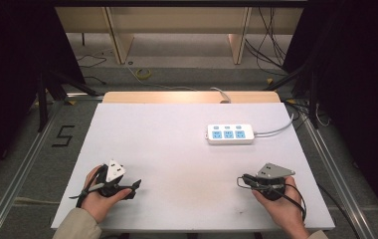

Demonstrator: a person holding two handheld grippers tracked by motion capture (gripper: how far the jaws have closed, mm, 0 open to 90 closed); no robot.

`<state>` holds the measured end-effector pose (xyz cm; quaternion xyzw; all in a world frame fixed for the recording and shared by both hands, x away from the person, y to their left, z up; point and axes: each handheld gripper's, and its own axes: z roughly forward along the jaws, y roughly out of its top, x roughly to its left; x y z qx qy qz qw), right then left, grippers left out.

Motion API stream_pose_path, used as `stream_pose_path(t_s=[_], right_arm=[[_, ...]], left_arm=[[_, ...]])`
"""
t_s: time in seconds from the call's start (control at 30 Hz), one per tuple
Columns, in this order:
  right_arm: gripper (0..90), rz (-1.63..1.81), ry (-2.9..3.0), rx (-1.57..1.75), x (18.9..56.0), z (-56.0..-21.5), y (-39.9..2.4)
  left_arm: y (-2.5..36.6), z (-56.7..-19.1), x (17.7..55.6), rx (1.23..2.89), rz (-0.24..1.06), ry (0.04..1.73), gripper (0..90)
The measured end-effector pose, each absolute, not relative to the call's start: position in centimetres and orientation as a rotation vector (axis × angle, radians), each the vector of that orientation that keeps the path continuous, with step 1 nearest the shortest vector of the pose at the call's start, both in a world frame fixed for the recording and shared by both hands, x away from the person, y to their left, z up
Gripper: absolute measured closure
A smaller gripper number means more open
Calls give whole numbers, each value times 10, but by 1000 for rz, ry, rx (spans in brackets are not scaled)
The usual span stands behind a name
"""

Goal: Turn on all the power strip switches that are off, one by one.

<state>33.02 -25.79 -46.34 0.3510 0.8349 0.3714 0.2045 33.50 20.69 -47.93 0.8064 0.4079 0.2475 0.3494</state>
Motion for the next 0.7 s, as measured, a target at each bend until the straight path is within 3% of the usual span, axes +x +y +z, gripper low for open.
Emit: stream_pose_path(t_s=[0.7], right_arm=[[900,956,2309,1092,351,-448,-254]], left_arm=[[206,-479,335,2073,641,1066,191]])
